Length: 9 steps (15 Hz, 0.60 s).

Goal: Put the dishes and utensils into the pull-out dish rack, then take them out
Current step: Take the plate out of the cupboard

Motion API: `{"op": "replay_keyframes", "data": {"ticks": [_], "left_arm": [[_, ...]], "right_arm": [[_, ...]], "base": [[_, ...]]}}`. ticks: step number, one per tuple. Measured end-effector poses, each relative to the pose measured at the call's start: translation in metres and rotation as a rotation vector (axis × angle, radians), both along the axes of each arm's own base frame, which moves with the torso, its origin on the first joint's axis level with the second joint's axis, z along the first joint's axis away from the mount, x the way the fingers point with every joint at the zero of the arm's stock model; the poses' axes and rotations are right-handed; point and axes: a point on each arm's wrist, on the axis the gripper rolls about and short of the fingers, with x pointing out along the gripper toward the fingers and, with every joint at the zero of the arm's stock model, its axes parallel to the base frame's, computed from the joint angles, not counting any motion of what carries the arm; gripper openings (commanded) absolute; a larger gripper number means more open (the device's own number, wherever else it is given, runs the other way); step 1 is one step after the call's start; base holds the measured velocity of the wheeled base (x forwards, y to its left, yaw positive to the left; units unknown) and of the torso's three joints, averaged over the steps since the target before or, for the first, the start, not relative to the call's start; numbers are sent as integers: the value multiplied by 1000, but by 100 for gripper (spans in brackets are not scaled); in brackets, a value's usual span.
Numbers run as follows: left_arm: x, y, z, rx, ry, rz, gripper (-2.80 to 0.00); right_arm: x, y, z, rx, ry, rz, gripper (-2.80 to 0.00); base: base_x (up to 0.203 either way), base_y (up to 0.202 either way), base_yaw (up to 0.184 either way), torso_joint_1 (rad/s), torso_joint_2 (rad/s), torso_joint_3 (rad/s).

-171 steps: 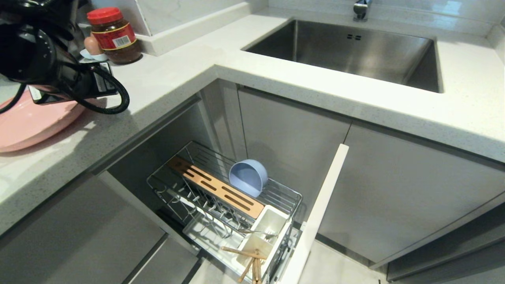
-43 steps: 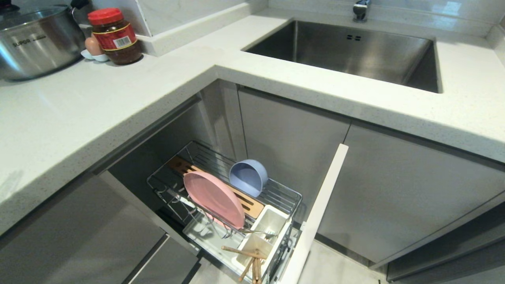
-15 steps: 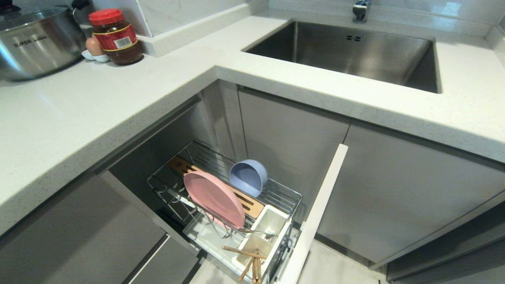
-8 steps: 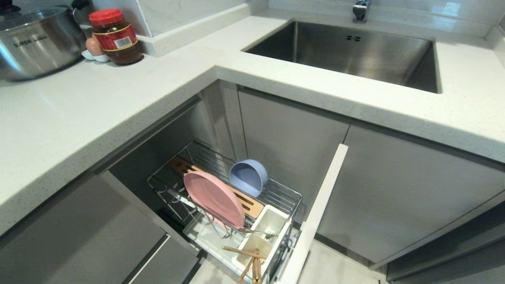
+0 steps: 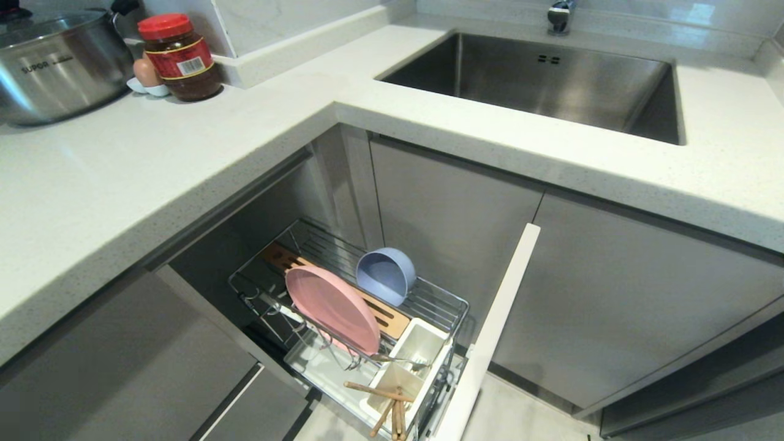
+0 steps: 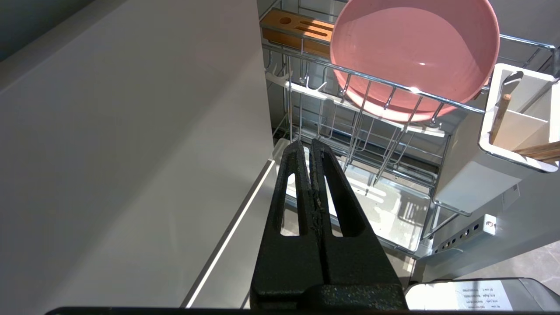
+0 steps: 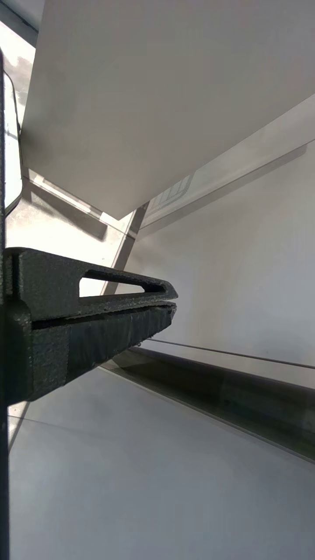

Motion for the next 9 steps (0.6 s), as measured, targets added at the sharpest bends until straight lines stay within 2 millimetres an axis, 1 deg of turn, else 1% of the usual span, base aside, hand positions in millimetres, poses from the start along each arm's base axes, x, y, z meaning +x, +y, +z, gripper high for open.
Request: {"op": "replay_keyframes", "data": {"ticks": [9], "left_arm": [[0, 0, 1, 4, -12, 0, -280]], "right_arm": [[0, 0, 0, 0, 0, 0, -280]], "base": [[0, 0, 0, 0, 0, 0]]}}
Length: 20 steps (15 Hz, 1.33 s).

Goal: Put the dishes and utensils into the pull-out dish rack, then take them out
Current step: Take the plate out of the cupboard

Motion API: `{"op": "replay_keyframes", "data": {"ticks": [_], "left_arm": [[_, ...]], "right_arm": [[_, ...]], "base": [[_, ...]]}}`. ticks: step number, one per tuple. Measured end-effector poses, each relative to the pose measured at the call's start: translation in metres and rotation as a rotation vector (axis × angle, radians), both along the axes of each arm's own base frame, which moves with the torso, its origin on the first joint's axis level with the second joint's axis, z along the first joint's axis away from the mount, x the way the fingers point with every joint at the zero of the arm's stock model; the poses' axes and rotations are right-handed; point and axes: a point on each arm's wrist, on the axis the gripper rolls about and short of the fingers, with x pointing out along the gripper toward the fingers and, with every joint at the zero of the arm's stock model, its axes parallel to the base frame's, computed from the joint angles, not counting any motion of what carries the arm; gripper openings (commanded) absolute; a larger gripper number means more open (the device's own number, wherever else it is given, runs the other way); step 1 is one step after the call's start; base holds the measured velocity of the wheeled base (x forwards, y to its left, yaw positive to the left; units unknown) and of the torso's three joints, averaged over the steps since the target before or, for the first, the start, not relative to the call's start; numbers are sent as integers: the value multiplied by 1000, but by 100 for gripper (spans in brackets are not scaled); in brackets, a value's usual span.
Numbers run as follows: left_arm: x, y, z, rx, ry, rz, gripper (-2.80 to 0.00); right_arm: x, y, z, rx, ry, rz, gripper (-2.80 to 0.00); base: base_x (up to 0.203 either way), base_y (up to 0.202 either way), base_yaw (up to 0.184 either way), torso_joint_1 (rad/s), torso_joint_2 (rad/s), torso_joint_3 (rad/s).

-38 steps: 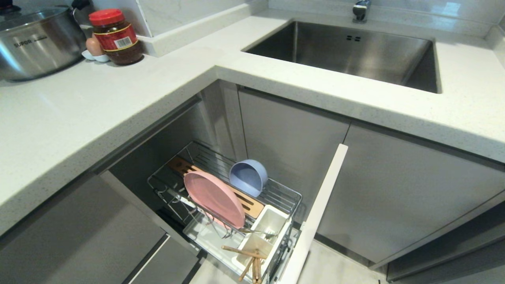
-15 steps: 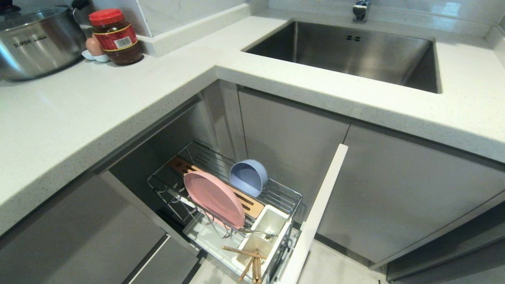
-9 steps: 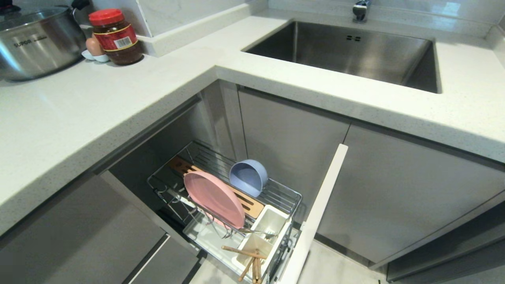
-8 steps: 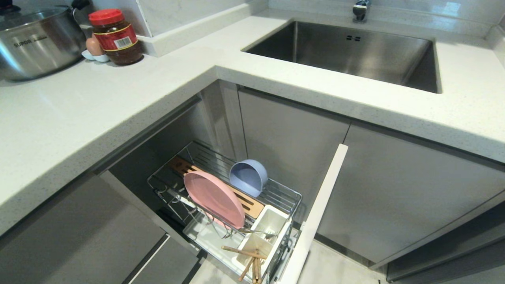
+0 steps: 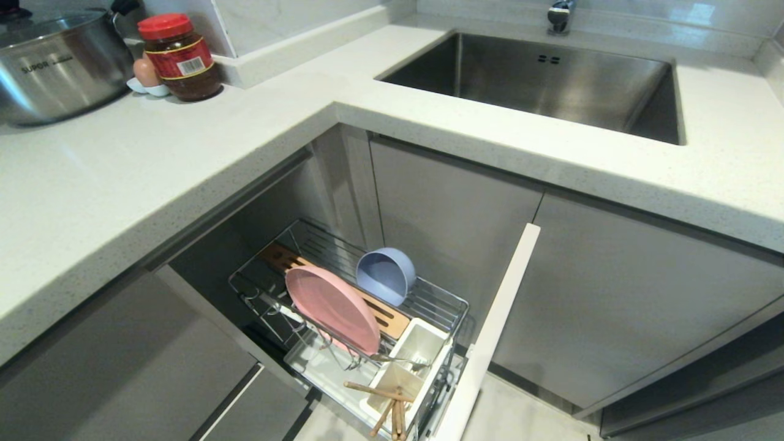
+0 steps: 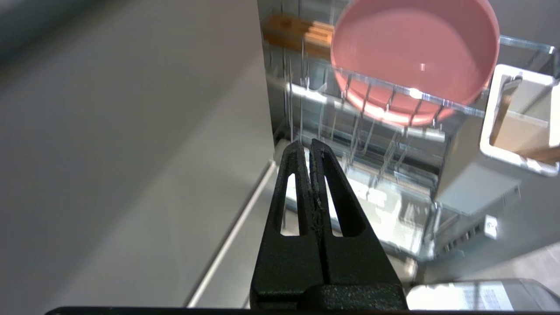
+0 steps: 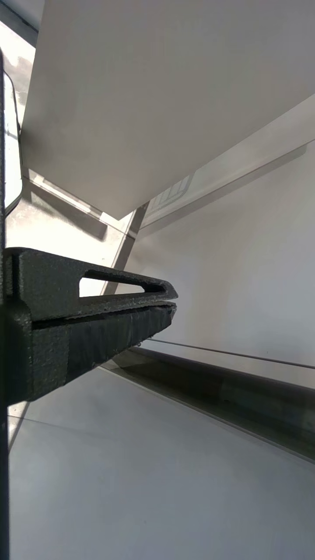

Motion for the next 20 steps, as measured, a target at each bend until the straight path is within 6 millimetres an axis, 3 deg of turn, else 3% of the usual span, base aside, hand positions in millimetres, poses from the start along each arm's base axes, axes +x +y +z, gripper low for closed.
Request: {"op": "replay_keyframes", "data": {"ticks": [4, 8, 11, 14, 17, 20], "left_arm": [[-7, 0, 28, 4, -155, 1, -280], [-34, 0, 78, 11, -271, -4, -280], [-62, 0, 134, 16, -332, -9, -280], [-76, 0, 204, 16, -405, 0, -280], [-67, 0, 267, 11, -446, 17, -280], [-37, 1, 319, -47, -453, 46, -280]], "right_arm": [[0, 0, 0, 0, 0, 0, -280], [0, 0, 0, 0, 0, 1, -280], [0, 0, 0, 0, 0, 0, -280], [0, 0, 0, 0, 0, 0, -280], [0, 0, 0, 0, 0, 0, -280], [0, 0, 0, 0, 0, 0, -280]], "base": [[0, 0, 0, 0, 0, 0], [0, 0, 0, 0, 0, 0], [0, 0, 0, 0, 0, 0], [0, 0, 0, 0, 0, 0], [0, 0, 0, 0, 0, 0], [0, 0, 0, 0, 0, 0]]}}
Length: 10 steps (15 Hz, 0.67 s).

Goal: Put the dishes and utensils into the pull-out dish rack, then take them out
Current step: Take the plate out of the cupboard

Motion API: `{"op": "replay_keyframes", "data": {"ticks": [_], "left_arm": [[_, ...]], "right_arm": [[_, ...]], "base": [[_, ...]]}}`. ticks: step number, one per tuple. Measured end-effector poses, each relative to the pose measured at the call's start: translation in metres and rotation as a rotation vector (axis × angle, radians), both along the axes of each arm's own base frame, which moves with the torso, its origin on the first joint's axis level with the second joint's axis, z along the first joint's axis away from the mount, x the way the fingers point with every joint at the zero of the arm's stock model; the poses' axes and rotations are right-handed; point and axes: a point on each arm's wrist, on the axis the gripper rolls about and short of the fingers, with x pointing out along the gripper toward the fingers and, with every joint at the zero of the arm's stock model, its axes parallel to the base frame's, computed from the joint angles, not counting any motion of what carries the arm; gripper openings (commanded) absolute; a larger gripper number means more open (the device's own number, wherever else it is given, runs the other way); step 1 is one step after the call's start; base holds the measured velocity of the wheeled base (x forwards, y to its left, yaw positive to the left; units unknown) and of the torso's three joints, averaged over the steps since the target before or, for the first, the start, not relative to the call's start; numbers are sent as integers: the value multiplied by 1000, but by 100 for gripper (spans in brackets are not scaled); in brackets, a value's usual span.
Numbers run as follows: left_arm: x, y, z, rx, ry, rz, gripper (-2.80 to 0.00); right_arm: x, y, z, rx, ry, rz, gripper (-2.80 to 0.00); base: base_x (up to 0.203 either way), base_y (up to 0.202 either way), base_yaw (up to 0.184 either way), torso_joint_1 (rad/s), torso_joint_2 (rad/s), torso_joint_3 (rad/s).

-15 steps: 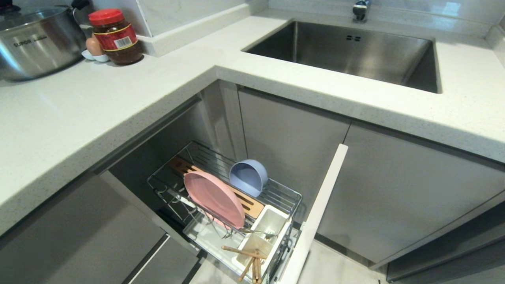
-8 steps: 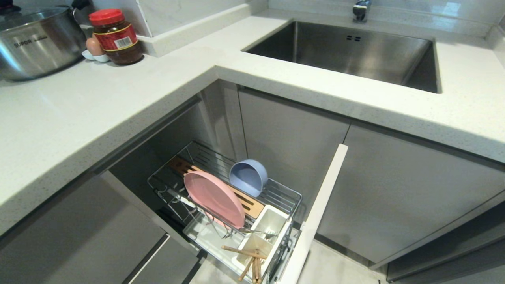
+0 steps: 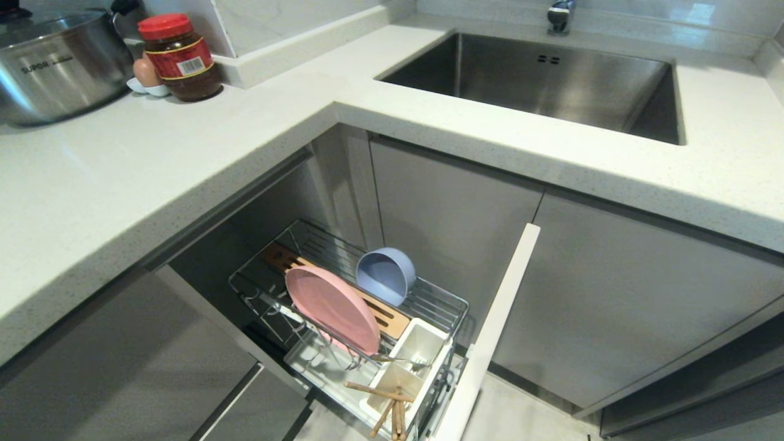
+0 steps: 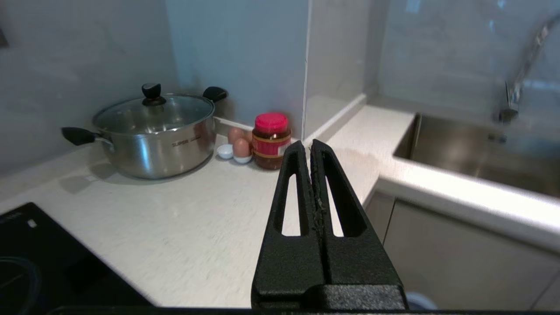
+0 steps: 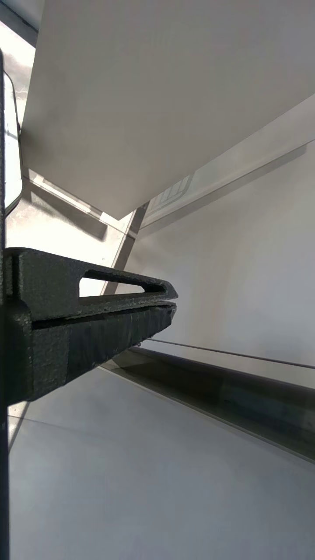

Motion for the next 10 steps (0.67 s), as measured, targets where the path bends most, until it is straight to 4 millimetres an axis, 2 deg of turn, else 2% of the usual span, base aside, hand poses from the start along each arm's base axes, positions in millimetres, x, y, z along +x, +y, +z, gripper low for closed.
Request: {"op": "replay_keyframes", "data": {"ticks": [2, 4, 7, 10], "left_arm": [[27, 0, 25, -127, 13, -42, -280], [58, 1, 35, -311, 58, -131, -280], [97, -5, 36, -507, 184, -305, -280], [122, -22, 27, -530, 347, -424, -280]], "right_arm": [[0, 0, 0, 0, 0, 0, -280], [0, 0, 0, 0, 0, 0, -280], [0, 0, 0, 0, 0, 0, -280], [0, 0, 0, 0, 0, 0, -280]], "base": [[0, 0, 0, 0, 0, 0], [0, 0, 0, 0, 0, 0], [0, 0, 0, 0, 0, 0], [0, 0, 0, 0, 0, 0]]}}
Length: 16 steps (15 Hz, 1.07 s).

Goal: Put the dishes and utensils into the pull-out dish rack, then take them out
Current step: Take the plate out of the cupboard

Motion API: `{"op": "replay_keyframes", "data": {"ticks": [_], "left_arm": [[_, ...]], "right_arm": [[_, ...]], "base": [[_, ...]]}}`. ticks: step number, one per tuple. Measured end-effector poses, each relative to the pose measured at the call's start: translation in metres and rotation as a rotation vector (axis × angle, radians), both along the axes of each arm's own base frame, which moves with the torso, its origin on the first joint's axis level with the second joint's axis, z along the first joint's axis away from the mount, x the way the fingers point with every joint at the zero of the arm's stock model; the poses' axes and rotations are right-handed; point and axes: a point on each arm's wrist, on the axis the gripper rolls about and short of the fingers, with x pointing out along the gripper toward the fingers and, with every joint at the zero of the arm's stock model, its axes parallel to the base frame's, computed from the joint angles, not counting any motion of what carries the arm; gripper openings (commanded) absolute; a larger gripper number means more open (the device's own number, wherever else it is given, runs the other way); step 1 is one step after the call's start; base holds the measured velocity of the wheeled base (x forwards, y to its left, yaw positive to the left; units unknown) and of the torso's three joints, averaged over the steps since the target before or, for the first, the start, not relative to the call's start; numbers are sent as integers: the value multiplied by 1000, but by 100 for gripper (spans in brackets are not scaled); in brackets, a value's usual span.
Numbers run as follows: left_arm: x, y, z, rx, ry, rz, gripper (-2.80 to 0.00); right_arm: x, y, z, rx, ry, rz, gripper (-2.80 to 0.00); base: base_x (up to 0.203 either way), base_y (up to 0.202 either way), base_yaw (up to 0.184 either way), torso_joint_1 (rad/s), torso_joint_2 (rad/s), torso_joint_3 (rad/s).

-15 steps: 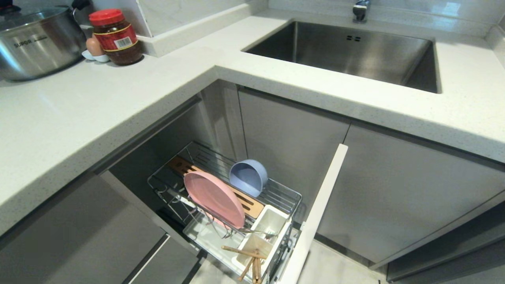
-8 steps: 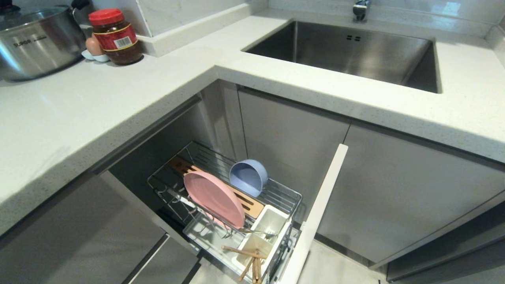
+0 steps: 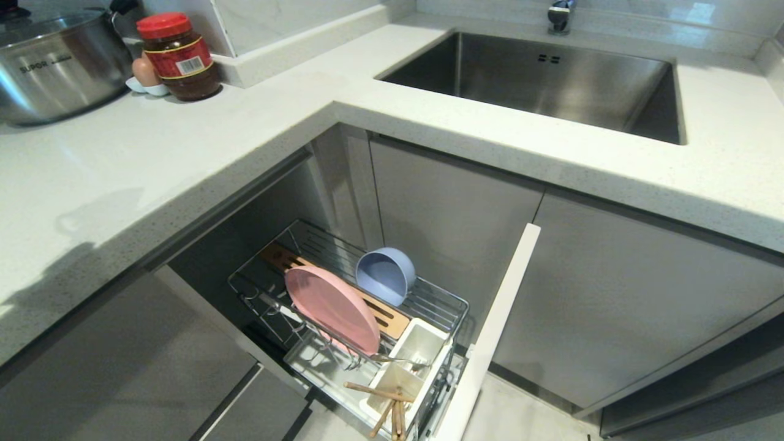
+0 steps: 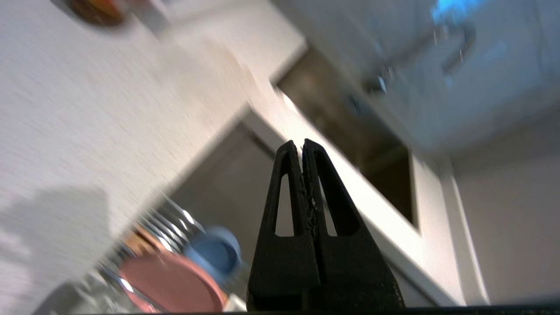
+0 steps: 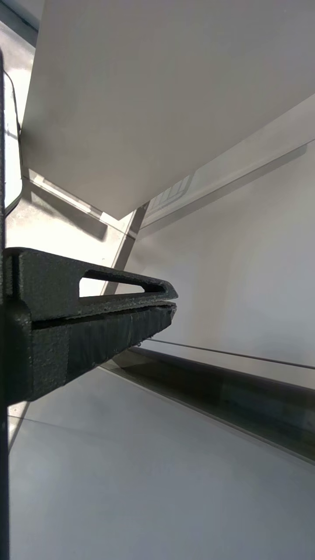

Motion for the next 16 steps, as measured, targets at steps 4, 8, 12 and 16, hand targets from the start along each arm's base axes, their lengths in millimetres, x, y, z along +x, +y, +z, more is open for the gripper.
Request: {"op": "replay_keyframes", "data": {"ticks": [4, 8, 12, 16], "left_arm": [[31, -43, -28, 45, 206, -149, -280], [59, -84, -69, 140, 485, -168, -280], [84, -118, -99, 186, 617, -97, -280], [109, -145, -127, 219, 684, 49, 0]], "right_arm": [[0, 0, 0, 0, 0, 0, -280], [0, 0, 0, 0, 0, 0, -280], [0, 0, 0, 0, 0, 0, -280], [0, 0, 0, 0, 0, 0, -280]], "base": [[0, 0, 0, 0, 0, 0], [0, 0, 0, 0, 0, 0], [0, 0, 0, 0, 0, 0], [0, 0, 0, 0, 0, 0]]}}
